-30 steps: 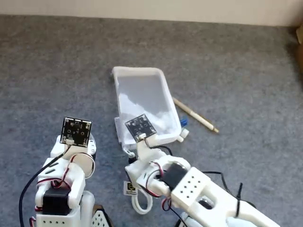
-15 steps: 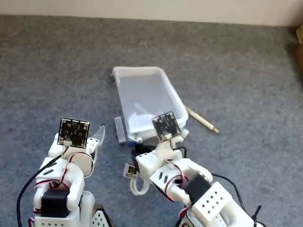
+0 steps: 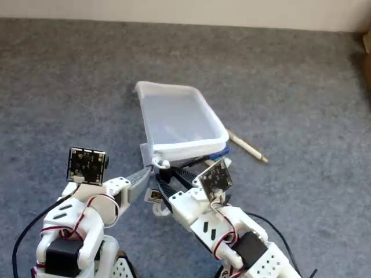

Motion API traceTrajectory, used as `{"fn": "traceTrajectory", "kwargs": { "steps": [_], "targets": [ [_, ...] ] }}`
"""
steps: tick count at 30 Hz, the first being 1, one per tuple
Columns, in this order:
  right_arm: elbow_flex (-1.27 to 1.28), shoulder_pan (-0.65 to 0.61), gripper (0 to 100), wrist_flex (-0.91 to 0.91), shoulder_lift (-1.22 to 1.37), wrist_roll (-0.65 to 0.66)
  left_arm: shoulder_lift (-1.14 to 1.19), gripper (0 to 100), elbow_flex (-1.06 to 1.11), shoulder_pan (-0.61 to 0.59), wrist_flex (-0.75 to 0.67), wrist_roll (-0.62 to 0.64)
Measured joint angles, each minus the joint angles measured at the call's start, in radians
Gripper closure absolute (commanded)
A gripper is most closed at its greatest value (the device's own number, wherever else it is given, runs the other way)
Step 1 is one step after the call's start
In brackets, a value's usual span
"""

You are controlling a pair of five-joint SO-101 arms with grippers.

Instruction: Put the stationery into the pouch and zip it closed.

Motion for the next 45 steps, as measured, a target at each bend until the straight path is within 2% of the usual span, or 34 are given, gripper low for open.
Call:
{"fn": "traceTrajectory", "kwargs": {
  "steps": [11,20,28,45],
  "targets": [
    [-0.002,0.000,99.5,0.000,-0.008,0.003,0.000,66,0.008,0.003,-0.020,0.011],
    [-0.002,0.000,99.5,0.000,-0.008,0.003,0.000,67,0.015,0.060,-0.044,0.049],
    [-0.002,0.002,99.5,0.021,-0.008,0.003,0.000,71,0.138,0.068,-0.198,0.052],
    [-0.002,0.002,99.5,0.081,-0.008,0.012,0.002,71,0.138,0.028,-0.209,0.052]
  ]
}}
